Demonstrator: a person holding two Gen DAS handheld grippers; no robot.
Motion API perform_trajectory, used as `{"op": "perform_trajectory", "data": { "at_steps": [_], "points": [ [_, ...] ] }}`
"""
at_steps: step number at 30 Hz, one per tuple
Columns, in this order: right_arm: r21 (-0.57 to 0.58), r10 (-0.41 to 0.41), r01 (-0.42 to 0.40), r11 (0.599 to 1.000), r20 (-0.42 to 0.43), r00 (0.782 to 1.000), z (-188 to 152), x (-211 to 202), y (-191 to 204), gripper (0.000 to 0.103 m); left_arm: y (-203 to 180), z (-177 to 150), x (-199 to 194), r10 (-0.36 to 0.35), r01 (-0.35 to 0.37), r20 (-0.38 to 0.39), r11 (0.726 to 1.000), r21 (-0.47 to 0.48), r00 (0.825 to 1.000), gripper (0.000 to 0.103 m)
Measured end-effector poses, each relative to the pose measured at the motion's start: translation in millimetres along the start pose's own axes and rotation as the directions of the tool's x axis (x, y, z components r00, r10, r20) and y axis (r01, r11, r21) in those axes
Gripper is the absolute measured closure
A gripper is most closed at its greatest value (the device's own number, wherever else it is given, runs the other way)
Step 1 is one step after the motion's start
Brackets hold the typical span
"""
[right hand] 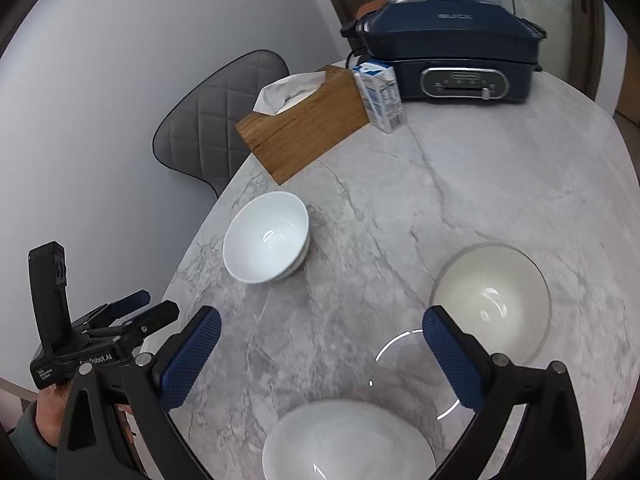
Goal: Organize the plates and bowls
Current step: 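Open both grippers and release the large white bowl, then move both grippers to the small white bowl and close on its rim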
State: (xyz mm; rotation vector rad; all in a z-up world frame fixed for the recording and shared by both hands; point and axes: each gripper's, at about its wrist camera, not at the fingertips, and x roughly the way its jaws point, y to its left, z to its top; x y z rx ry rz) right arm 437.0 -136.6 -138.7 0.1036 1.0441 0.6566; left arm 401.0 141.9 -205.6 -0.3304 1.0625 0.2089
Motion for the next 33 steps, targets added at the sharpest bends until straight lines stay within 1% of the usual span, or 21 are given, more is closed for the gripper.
{"op": "perform_trajectory", "data": {
  "at_steps": [2, 3, 5, 6, 9, 11, 14, 19, 21, 23, 27, 29, 30, 31, 32, 33],
  "points": [
    [0.002, 0.017, -0.017, 1.000, -0.041, 0.999, 22, 27, 5, 0.000, 3, 13, 12, 0.028, -0.028, 0.001, 1.000, -0.007, 1.000, 0.000],
    [-0.001, 0.006, -0.006, 1.000, -0.058, 0.998, 32, 41, 7, 0.000, 5, 19, 17, 0.032, -0.032, 0.002, 0.999, -0.014, 0.999, 0.000],
    [-0.017, 0.012, -0.013, 1.000, -0.074, 0.997, 47, 62, 12, 0.000, 8, 27, 30, 0.047, -0.047, -0.006, 0.999, -0.025, 0.999, 0.000],
    [-0.018, 0.018, -0.020, 1.000, -0.095, 0.995, 53, 74, 14, 0.000, 10, 31, 37, 0.054, -0.054, -0.014, 0.998, -0.031, 0.998, 0.000],
    [-0.036, 0.006, -0.011, 0.999, -0.136, 0.991, 60, 101, 19, 0.000, 16, 37, 56, 0.068, -0.070, -0.035, 0.996, -0.059, 0.997, 0.000],
    [-0.038, 0.004, -0.010, 0.999, -0.165, 0.986, 63, 116, 20, 0.000, 18, 38, 67, 0.081, -0.083, -0.046, 0.995, -0.058, 0.996, 0.000],
    [-0.028, 0.008, -0.014, 1.000, -0.181, 0.984, 65, 130, 17, 0.000, 22, 41, 83, 0.072, -0.076, -0.069, 0.995, -0.059, 0.995, 0.000],
    [-0.015, -0.003, 0.000, 1.000, -0.209, 0.978, 69, 152, 9, 0.002, 18, 45, 102, 0.079, -0.082, -0.077, 0.996, -0.041, 0.994, 0.000],
    [-0.013, -0.013, 0.010, 1.000, -0.225, 0.974, 69, 158, 7, 0.006, 17, 48, 110, 0.075, -0.079, -0.093, 0.996, -0.036, 0.993, 0.000],
    [-0.011, -0.022, 0.020, 1.000, -0.238, 0.971, 69, 164, 4, 0.008, 15, 49, 116, 0.081, -0.085, -0.107, 0.996, -0.027, 0.991, 0.001],
    [-0.004, -0.046, 0.047, 0.999, -0.266, 0.963, 67, 172, -1, 0.024, 14, 51, 130, 0.101, -0.102, -0.129, 0.995, -0.003, 0.986, 0.001],
    [0.018, -0.033, 0.039, 0.999, -0.275, 0.961, 67, 174, -4, 0.027, 13, 51, 134, 0.116, -0.116, -0.132, 0.993, 0.004, 0.984, 0.001],
    [0.022, -0.031, 0.039, 0.999, -0.281, 0.959, 66, 176, -6, 0.030, 12, 52, 134, 0.118, -0.117, -0.126, 0.993, 0.012, 0.985, 0.001],
    [0.018, -0.039, 0.047, 0.999, -0.289, 0.957, 66, 177, -5, 0.033, 11, 52, 135, 0.122, -0.121, -0.121, 0.993, 0.018, 0.985, 0.006],
    [0.011, -0.049, 0.055, 0.998, -0.296, 0.954, 66, 179, -5, 0.040, 10, 53, 136, 0.118, -0.116, -0.119, 0.993, 0.020, 0.986, 0.015],
    [0.007, -0.055, 0.060, 0.998, -0.300, 0.952, 65, 180, -5, 0.044, 9, 54, 138, 0.109, -0.108, -0.125, 0.994, 0.018, 0.986, 0.019]
  ]
}}
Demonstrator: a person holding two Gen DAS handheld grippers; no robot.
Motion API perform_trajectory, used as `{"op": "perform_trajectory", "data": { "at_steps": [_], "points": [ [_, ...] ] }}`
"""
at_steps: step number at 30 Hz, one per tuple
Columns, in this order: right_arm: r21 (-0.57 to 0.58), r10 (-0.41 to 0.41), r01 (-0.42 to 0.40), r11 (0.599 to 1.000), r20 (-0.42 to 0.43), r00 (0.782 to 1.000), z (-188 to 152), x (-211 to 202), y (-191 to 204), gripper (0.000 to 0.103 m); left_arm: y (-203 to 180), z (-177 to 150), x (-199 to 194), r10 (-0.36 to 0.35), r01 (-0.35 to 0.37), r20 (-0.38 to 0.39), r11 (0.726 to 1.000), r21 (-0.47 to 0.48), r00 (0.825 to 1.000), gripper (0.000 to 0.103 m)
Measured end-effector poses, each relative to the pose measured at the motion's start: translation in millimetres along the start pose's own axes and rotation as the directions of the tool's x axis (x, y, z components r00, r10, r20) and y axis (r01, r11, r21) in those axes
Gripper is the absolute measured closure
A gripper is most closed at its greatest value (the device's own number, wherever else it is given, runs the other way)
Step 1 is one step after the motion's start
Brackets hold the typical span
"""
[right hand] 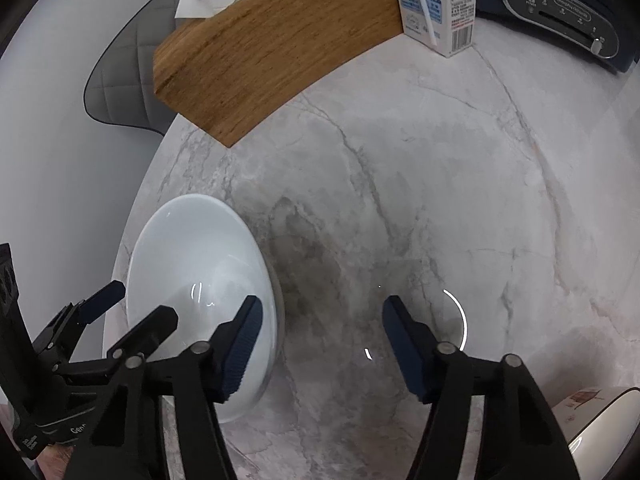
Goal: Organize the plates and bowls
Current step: 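Move both grippers to the small white bowl and close on its rim, then carry the small white bowl and lower it into the large white bowl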
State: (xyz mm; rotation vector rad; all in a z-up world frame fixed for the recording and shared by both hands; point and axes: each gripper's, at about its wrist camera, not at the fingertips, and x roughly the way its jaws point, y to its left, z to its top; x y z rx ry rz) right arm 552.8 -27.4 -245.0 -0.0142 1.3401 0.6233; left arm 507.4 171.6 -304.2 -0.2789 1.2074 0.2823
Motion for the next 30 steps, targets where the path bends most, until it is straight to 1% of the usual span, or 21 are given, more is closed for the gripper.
{"op": "perform_trajectory", "data": {
  "at_steps": [1, 2, 3, 4, 6, 7, 9, 10, 12, 14, 15, 16, 18, 20, 22, 25, 30],
  "points": [
    [0.005, 0.002, -0.002, 1.000, -0.003, 1.000, 0, 1, -1, 0.044, -1, 1, 2, -0.006, 0.006, -0.010, 1.000, 0.000, 1.000, 0.025],
    [0.011, 0.013, -0.013, 1.000, -0.003, 1.000, 0, 2, -2, 0.046, -1, 2, 4, -0.009, 0.009, -0.014, 1.000, 0.001, 1.000, 0.036],
    [0.015, 0.019, -0.019, 1.000, -0.006, 1.000, 0, 3, -2, 0.049, -2, 2, 5, -0.005, 0.005, -0.016, 1.000, 0.002, 1.000, 0.039],
    [0.016, 0.020, -0.020, 1.000, -0.009, 1.000, 0, 4, -2, 0.049, -3, 3, 7, -0.002, 0.002, -0.018, 1.000, 0.003, 1.000, 0.042],
    [-0.002, 0.008, -0.008, 1.000, -0.008, 1.000, -1, 5, -1, 0.054, -3, 2, 9, -0.015, 0.015, -0.024, 1.000, 0.004, 1.000, 0.050],
    [-0.008, 0.012, -0.012, 1.000, -0.005, 1.000, 0, 4, 0, 0.056, -5, 3, 10, -0.026, 0.026, -0.024, 1.000, 0.008, 0.999, 0.056],
    [-0.010, 0.022, -0.022, 1.000, -0.005, 1.000, 1, 6, 4, 0.065, -10, 4, 9, -0.030, 0.030, -0.016, 0.999, 0.027, 0.999, 0.065],
    [-0.010, 0.023, -0.023, 1.000, 0.000, 1.000, 2, 6, 5, 0.067, -14, 4, 8, -0.035, 0.036, -0.017, 0.999, 0.038, 0.999, 0.073],
    [-0.008, 0.030, -0.030, 1.000, 0.010, 1.000, 3, 5, 8, 0.077, -19, 5, 7, -0.030, 0.031, -0.011, 0.998, 0.052, 0.999, 0.078],
    [-0.009, 0.033, -0.033, 0.999, 0.015, 0.999, 3, 5, 10, 0.081, -19, 6, 8, -0.044, 0.045, -0.013, 0.998, 0.048, 0.999, 0.087],
    [-0.013, 0.035, -0.035, 0.999, 0.016, 0.999, 3, 5, 12, 0.083, -20, 6, 7, -0.053, 0.054, -0.015, 0.997, 0.050, 0.998, 0.089],
    [-0.018, 0.038, -0.037, 0.999, 0.018, 0.999, 3, 4, 14, 0.085, -21, 6, 7, -0.055, 0.056, -0.013, 0.997, 0.056, 0.998, 0.094],
    [-0.029, 0.036, -0.035, 0.999, 0.021, 0.999, 3, 2, 17, 0.092, -23, 5, 5, -0.055, 0.055, 0.001, 0.996, 0.065, 0.998, 0.094],
    [-0.040, 0.030, -0.028, 0.999, 0.029, 0.999, 3, 1, 20, 0.095, -21, 4, -1, -0.063, 0.062, 0.016, 0.997, 0.055, 0.998, 0.096],
    [-0.034, 0.041, -0.040, 0.999, 0.027, 0.999, 3, 0, 21, 0.095, -19, 3, -5, -0.072, 0.071, 0.022, 0.997, 0.043, 0.997, 0.097],
    [-0.035, 0.051, -0.050, 0.998, 0.029, 0.998, 0, -4, 21, 0.094, -19, 3, -12, -0.065, 0.063, 0.034, 0.997, 0.052, 0.997, 0.097],
    [-0.030, 0.047, -0.045, 0.999, 0.048, 0.998, -5, -19, 22, 0.094, -22, -1, -28, -0.081, 0.078, 0.053, 0.995, 0.060, 0.995, 0.097]
  ]
}}
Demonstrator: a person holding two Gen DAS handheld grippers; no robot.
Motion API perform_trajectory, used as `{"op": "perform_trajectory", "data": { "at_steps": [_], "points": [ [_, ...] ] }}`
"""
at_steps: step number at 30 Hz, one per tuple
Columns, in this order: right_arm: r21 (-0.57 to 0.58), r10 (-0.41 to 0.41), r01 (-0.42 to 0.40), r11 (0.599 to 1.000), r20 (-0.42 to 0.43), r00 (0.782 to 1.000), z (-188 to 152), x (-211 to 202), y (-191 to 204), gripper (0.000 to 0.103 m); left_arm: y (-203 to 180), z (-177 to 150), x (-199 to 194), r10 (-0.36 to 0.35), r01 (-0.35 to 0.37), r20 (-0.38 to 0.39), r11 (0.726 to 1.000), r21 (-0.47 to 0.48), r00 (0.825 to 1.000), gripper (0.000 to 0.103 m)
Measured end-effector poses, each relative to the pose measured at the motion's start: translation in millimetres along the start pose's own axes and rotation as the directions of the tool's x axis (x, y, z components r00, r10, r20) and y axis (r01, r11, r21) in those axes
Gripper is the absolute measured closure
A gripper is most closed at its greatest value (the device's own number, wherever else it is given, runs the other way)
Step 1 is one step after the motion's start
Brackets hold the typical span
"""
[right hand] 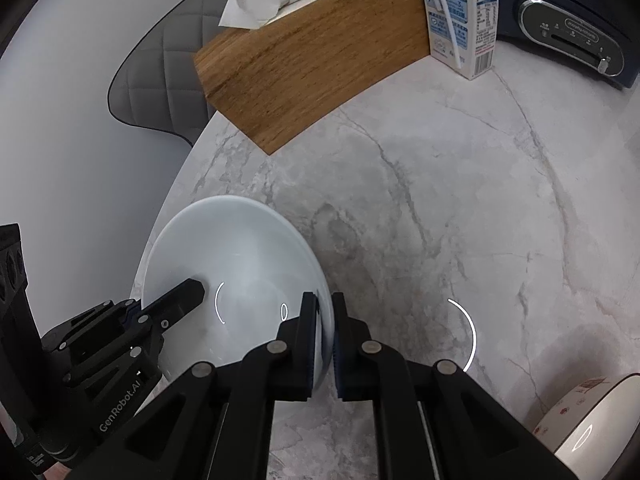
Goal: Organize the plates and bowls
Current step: 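Carry the small white bowl and lower it into the large white bowl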
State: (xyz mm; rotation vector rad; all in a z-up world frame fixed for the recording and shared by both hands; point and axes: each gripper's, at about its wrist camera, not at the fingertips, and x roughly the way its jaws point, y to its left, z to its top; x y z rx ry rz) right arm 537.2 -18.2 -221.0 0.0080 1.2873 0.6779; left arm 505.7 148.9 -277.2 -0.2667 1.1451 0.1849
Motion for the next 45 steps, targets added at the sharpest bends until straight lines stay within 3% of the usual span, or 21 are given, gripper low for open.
{"op": "perform_trajectory", "data": {
  "at_steps": [10, 15, 20, 26, 31, 36, 45],
  "points": [
    [0.008, 0.004, -0.004, 1.000, 0.039, 0.999, -30, -64, 1, 0.095, -32, -23, -60, -0.057, 0.054, 0.040, 0.996, 0.066, 0.998, 0.098],
    [0.032, 0.012, -0.013, 0.999, 0.057, 0.998, -76, -105, -8, 0.095, -61, -52, -92, -0.105, 0.100, 0.035, 0.987, 0.123, 0.994, 0.098],
    [0.085, -0.012, 0.006, 0.996, 0.069, 0.998, -136, -134, -24, 0.095, -95, -100, -112, -0.161, 0.159, -0.004, 0.970, 0.185, 0.987, 0.098],
    [0.169, -0.041, 0.031, 0.985, 0.058, 0.997, -203, -148, -43, 0.095, -125, -155, -110, -0.182, 0.194, -0.072, 0.953, 0.234, 0.981, 0.098],
    [0.205, -0.059, 0.049, 0.978, 0.043, 0.997, -232, -140, -52, 0.095, -137, -187, -102, -0.157, 0.176, -0.091, 0.949, 0.261, 0.983, 0.098],
    [0.186, -0.114, 0.107, 0.977, 0.029, 0.993, -247, -129, -50, 0.094, -142, -201, -93, -0.125, 0.144, -0.084, 0.945, 0.294, 0.989, 0.096],
    [0.187, -0.134, 0.131, 0.973, 0.003, 0.991, -259, -116, -55, 0.093, -144, -210, -66, -0.088, 0.120, -0.113, 0.941, 0.318, 0.990, 0.092]
  ]
}}
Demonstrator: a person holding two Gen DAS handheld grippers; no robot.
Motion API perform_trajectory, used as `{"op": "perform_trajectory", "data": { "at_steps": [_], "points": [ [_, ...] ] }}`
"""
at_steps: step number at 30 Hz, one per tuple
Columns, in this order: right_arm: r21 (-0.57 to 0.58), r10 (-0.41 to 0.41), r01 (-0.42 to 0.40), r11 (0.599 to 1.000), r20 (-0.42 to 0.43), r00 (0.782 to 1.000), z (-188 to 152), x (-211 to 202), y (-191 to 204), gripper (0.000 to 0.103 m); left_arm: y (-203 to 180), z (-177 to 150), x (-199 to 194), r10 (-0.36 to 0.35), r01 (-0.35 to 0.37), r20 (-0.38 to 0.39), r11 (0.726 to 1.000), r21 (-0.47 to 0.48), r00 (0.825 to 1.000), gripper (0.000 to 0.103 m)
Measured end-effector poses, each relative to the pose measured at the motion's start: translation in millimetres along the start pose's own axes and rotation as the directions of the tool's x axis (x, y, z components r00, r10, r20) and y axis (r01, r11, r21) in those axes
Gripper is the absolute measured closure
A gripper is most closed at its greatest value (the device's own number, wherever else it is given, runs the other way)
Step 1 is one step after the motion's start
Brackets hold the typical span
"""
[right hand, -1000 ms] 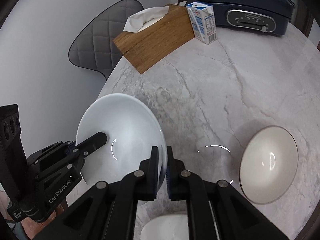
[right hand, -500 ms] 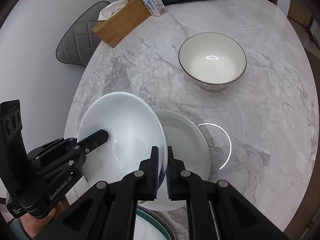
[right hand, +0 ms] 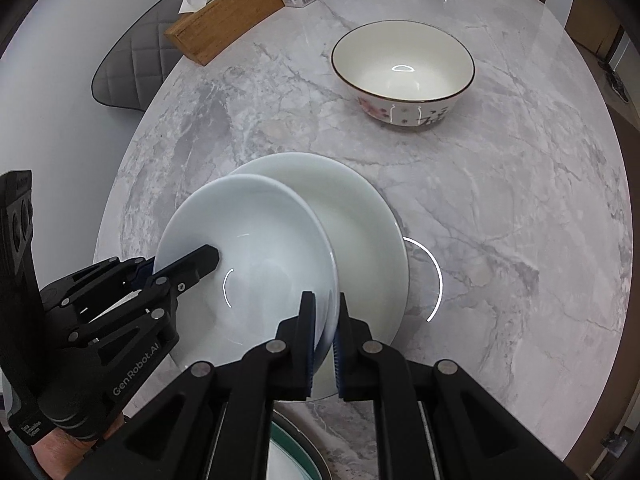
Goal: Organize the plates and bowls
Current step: 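Carry the small white bowl and lower it into the large white bowl, then open both grippers and lift away from the nested bowls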
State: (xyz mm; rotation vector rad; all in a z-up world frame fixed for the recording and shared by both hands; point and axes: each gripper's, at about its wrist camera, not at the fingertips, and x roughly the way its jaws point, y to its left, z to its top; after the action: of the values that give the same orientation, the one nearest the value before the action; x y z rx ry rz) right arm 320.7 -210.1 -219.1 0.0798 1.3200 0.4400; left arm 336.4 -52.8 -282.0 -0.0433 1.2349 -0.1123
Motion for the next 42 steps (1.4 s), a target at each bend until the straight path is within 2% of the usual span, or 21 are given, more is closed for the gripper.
{"op": "perform_trajectory", "data": {
  "at_steps": [7, 11, 12, 26, 31, 33, 36, 37, 39, 40, 42],
  "points": [
    [-0.003, -0.018, 0.018, 1.000, -0.021, 1.000, 1, 16, -2, 0.092, -3, 4, 11, 0.028, -0.028, 0.002, 1.000, 0.010, 1.000, 0.092],
    [-0.003, -0.014, 0.014, 1.000, -0.032, 0.999, 0, 20, -3, 0.086, -4, 7, 14, 0.034, -0.034, 0.003, 0.999, 0.009, 0.999, 0.092],
    [-0.003, -0.014, 0.014, 1.000, -0.031, 0.999, -1, 19, -4, 0.083, -4, 8, 15, 0.035, -0.035, 0.005, 0.999, 0.008, 0.999, 0.091],
    [-0.010, -0.009, 0.009, 1.000, 0.012, 1.000, 4, 7, -5, 0.075, -1, 11, 16, 0.023, -0.023, 0.022, 1.000, -0.010, 0.999, 0.091],
    [-0.002, -0.018, 0.018, 1.000, 0.024, 1.000, 5, 4, -7, 0.065, 1, 9, 12, 0.009, -0.009, 0.039, 1.000, -0.013, 0.999, 0.090],
    [0.003, -0.013, 0.013, 1.000, 0.028, 1.000, 6, 3, -9, 0.064, 2, 9, 9, -0.008, 0.009, 0.045, 1.000, -0.015, 0.999, 0.085],
    [0.010, -0.003, 0.002, 1.000, 0.044, 0.999, 6, -4, -11, 0.061, 0, 9, 4, -0.038, 0.038, 0.056, 0.999, -0.005, 0.998, 0.068],
    [0.018, 0.005, -0.006, 1.000, 0.051, 0.999, 6, -7, -12, 0.058, -2, 9, 1, -0.055, 0.055, 0.062, 0.998, -0.002, 0.997, 0.053],
    [0.041, 0.034, -0.038, 0.998, 0.079, 0.996, 7, -16, -15, 0.047, -5, 9, -7, -0.044, 0.043, 0.090, 0.999, 0.013, 0.995, 0.041],
    [0.052, 0.046, -0.051, 0.997, 0.099, 0.994, 7, -22, -17, 0.043, -4, 10, -10, -0.031, 0.030, 0.097, 0.999, 0.012, 0.995, 0.029],
    [0.069, 0.068, -0.079, 0.994, 0.148, 0.987, 10, -36, -23, 0.033, 2, 12, -13, -0.036, 0.037, 0.104, 0.999, -0.010, 0.994, 0.025]
  ]
}}
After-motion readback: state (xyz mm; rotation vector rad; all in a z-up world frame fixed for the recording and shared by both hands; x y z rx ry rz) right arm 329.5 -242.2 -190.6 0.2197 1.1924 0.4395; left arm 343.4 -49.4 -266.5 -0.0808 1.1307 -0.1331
